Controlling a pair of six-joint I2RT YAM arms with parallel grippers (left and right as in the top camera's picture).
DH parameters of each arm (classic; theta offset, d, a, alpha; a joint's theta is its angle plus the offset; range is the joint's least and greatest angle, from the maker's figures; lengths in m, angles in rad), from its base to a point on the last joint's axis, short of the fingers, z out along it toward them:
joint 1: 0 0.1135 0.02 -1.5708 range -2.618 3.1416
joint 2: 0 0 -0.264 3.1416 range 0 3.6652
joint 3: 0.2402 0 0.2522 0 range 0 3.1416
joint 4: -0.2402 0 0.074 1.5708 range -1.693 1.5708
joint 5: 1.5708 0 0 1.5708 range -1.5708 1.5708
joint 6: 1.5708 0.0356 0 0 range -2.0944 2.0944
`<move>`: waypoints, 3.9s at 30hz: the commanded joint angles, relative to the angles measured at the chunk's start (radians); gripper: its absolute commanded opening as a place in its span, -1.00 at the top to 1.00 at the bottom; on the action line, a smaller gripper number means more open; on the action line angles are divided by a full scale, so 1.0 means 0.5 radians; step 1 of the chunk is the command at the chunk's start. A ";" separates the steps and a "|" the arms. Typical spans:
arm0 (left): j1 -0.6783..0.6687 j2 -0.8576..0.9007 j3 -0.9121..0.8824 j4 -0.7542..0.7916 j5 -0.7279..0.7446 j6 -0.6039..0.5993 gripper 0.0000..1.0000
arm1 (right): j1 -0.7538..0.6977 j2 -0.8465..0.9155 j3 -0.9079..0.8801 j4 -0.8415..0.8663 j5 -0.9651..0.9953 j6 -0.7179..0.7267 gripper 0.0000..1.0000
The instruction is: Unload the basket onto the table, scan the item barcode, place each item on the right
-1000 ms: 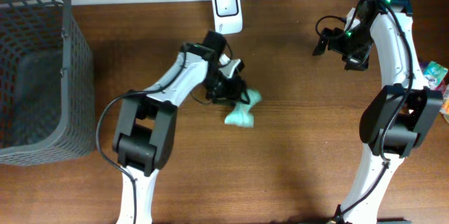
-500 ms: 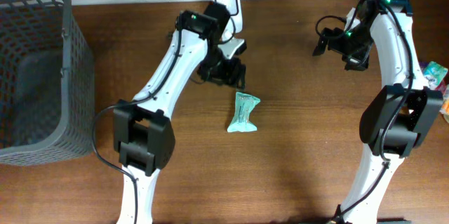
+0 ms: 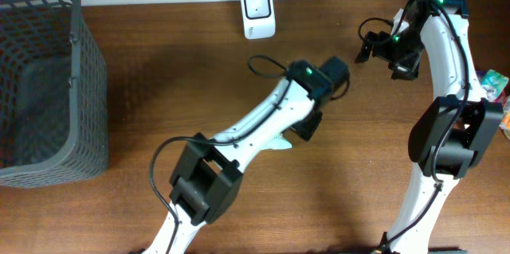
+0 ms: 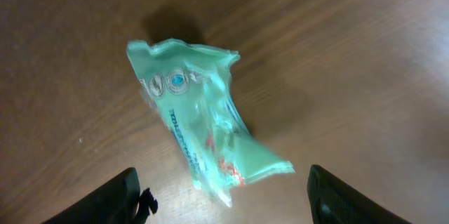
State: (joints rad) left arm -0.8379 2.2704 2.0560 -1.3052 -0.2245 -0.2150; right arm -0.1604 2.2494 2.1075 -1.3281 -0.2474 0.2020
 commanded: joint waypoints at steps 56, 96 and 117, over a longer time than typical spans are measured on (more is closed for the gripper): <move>0.532 0.037 0.144 0.192 0.323 -0.175 0.17 | -0.007 -0.001 0.023 0.000 0.027 -0.005 -0.97; 1.209 0.045 0.718 -0.371 0.095 -0.182 -0.98 | -0.007 -0.001 0.023 0.000 0.027 -0.005 -0.98; 1.222 0.045 0.718 -0.385 0.095 -0.182 -0.98 | 0.681 0.004 -0.519 -0.337 -0.620 -0.506 -0.97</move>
State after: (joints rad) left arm -0.2241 2.2837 2.4023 -1.4963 -0.1692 -0.2962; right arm 0.1257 2.2513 1.8793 -1.5036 -0.5385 -0.0196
